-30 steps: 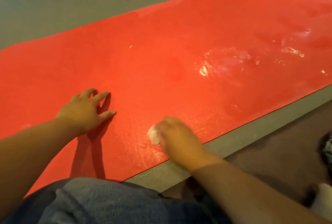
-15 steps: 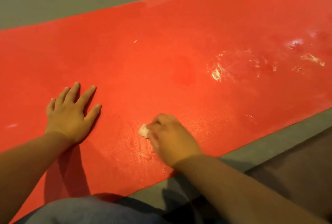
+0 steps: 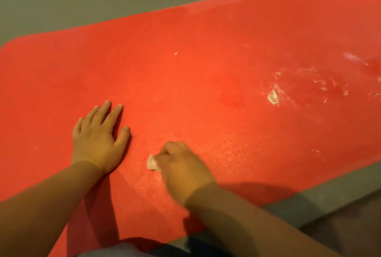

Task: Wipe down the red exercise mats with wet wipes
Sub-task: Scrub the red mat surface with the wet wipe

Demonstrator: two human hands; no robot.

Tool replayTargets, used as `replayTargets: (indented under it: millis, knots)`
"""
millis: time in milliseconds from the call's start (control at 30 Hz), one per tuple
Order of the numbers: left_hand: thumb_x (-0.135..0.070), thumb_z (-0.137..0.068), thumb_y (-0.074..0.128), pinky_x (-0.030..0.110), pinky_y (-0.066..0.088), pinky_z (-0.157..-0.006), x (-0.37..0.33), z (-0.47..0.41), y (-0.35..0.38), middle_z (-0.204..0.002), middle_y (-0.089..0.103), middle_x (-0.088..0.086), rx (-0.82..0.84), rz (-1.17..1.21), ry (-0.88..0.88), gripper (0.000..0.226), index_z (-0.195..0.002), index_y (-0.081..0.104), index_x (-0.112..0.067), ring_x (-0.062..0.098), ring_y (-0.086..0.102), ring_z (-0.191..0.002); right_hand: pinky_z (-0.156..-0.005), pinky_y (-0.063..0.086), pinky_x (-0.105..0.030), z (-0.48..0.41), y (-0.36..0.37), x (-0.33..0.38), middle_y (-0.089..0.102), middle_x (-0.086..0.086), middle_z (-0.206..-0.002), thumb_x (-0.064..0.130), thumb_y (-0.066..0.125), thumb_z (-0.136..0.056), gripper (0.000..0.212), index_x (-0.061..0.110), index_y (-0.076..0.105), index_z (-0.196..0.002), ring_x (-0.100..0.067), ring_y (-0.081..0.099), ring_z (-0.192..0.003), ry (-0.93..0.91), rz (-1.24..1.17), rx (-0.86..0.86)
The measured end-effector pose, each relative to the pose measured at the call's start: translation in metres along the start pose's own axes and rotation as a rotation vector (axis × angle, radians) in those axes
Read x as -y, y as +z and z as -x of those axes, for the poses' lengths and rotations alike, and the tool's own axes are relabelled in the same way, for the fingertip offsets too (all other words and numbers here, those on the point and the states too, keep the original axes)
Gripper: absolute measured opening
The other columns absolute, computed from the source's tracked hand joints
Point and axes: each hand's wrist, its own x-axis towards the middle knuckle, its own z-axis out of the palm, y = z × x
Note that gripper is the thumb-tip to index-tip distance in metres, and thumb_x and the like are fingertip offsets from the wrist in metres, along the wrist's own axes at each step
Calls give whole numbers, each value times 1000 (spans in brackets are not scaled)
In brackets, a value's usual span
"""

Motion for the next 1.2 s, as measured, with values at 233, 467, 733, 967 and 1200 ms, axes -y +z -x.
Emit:
replayTargets:
  millis: [233,467,733,967,1200]
  knots:
    - [-57,-81,23,48,13,-116,1,0,0,-155,29,-1,-1,7,4,71,-145,37,-30,23,21,-143,-73,33,-25,-10,-112,-116,65,-15,-95,3,59,-83,23,11,75,-98,-32,59,-90,560,190,-458]
    - [-56,-81,24,47,13,-116,1,1,0,-155,29,-2,-2,8,-7,70,-144,38,-30,22,21,-143,-85,39,-25,-24,11,12,52,-1,-106,11,54,-86,28,22,64,-111,-20,47,-102,107,55,-134]
    - [-55,-81,24,48,14,-116,-1,-1,0,-155,30,-1,-2,10,-3,70,-144,38,-30,23,22,-143,-72,35,-28,-50,-90,-102,57,-10,-98,13,55,-90,21,13,73,-101,-28,57,-89,472,240,-387]
    - [-55,-81,23,46,13,-116,0,0,-3,-155,29,-2,12,7,-8,69,-145,37,-31,21,20,-143,-67,40,-20,-56,-6,-19,55,-1,-88,3,53,-84,23,16,69,-93,-20,53,-82,209,43,-310]
    - [-41,-86,32,45,12,-117,2,0,0,-155,30,-3,-20,93,-19,59,-143,41,-28,19,21,-144,-73,40,-29,-81,-39,-59,56,-3,-93,14,55,-89,19,15,70,-101,-24,55,-88,101,175,-163]
